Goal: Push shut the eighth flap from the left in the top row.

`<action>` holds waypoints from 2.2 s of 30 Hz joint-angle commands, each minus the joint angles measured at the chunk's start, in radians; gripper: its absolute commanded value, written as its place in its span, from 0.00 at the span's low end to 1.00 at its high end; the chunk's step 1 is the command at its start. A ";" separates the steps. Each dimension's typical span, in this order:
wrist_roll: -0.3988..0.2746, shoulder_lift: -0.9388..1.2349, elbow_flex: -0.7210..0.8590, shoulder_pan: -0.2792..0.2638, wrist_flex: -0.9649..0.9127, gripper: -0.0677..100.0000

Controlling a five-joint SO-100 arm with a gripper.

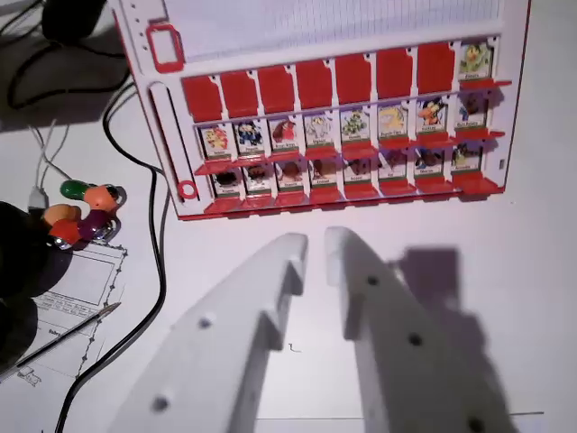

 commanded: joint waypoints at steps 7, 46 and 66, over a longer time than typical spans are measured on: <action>0.011 -0.161 -0.114 0.089 -0.021 0.02; 0.025 -1.009 -0.618 0.272 -0.314 0.02; 0.008 -1.285 -0.833 0.318 -0.410 0.02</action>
